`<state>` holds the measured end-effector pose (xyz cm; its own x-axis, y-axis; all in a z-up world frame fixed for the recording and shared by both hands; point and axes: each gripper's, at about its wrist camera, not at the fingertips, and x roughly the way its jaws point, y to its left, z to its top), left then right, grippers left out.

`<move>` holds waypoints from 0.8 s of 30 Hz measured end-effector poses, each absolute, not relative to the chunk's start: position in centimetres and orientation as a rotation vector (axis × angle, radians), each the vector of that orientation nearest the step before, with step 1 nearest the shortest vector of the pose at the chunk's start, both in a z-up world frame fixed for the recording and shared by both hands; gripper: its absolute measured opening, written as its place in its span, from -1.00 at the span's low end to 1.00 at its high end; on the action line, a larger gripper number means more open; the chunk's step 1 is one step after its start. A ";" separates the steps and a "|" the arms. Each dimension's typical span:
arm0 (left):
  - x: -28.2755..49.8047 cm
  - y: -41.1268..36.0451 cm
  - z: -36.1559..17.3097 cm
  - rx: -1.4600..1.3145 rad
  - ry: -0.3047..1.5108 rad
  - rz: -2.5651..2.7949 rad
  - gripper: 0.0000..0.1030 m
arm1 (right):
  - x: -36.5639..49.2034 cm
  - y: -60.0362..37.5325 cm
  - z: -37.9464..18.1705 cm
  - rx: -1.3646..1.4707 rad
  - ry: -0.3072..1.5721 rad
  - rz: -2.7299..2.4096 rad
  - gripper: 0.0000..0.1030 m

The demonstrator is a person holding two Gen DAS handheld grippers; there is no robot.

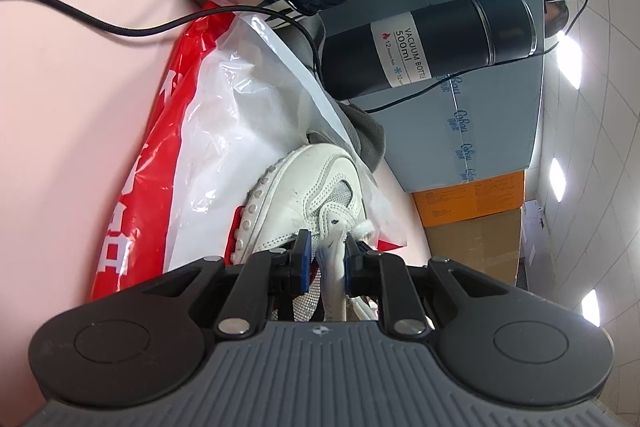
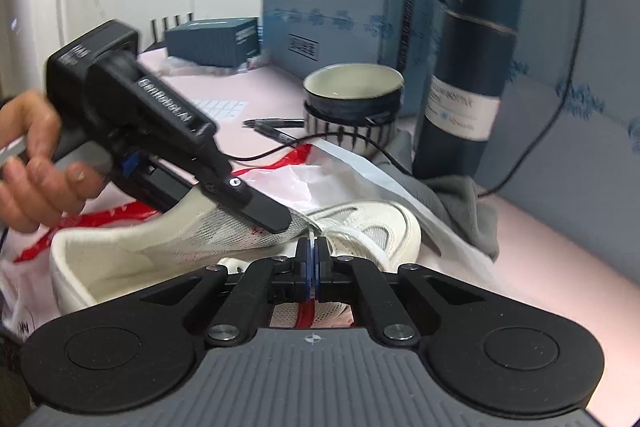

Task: Lace up shoes with both hands
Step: 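Hold the lace with the left gripper while the right gripper pinches the sneaker tongue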

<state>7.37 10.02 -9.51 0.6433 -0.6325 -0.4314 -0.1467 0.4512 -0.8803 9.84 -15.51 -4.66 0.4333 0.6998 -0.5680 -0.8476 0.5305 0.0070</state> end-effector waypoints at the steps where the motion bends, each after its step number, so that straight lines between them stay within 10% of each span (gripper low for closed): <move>1: 7.4 10.0 -9.5 -1.085 0.852 -0.350 -0.72 | 10.1 -15.6 -4.7 -0.268 0.571 0.970 -0.99; 24: 7.6 9.9 -9.2 -1.046 0.863 -0.359 -0.72 | 9.0 -14.7 -4.9 -0.404 0.498 1.002 -0.96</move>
<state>7.59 9.95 -9.18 0.6300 -0.6344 -0.4479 -0.1296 0.4827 -0.8661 9.02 -14.74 -4.85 0.4447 0.6924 -0.5681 -0.8709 0.4825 -0.0937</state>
